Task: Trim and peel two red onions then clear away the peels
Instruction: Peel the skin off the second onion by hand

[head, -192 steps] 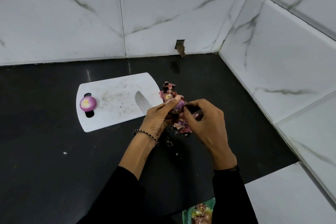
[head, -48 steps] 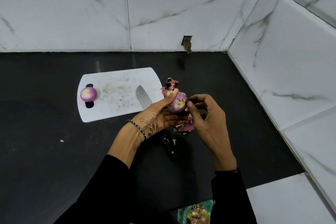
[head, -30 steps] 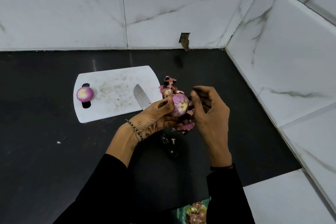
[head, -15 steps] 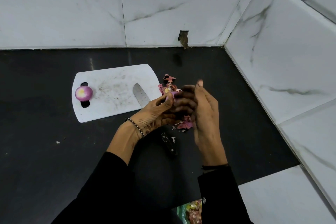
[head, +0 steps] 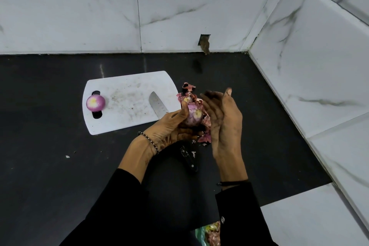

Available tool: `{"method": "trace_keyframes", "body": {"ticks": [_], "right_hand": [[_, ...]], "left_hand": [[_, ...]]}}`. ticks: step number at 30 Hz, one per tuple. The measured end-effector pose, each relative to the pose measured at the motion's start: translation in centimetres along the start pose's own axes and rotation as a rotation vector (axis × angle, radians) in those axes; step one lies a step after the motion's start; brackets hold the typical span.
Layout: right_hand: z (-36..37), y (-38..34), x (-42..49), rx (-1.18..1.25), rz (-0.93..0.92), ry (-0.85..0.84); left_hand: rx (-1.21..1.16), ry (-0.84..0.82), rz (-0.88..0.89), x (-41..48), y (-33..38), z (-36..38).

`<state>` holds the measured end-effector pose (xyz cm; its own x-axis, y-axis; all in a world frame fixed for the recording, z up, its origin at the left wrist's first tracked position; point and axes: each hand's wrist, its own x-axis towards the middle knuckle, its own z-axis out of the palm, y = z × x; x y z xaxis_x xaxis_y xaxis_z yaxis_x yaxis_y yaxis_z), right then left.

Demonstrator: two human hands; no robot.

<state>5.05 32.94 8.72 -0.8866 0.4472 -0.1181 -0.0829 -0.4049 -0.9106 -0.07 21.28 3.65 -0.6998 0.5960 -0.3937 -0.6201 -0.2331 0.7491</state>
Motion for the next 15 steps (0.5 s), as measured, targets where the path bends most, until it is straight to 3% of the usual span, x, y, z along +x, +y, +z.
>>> {"method": "trace_keyframes", "body": {"ticks": [7, 12, 15], "right_hand": [[-1.1, -0.3, 0.2, -0.174, -0.046, -0.028], [-2.0, -0.4, 0.1, -0.508, -0.250, -0.244], [-2.3, -0.2, 0.2, -0.726, -0.330, -0.368]], "left_hand": [[-0.138, 0.075, 0.000, -0.7, 1.2, 1.2], [-0.089, 0.081, 0.014, -1.5, 2.0, 0.8], [-0.180, 0.059, 0.016, -1.4, 1.8, 0.4]]}}
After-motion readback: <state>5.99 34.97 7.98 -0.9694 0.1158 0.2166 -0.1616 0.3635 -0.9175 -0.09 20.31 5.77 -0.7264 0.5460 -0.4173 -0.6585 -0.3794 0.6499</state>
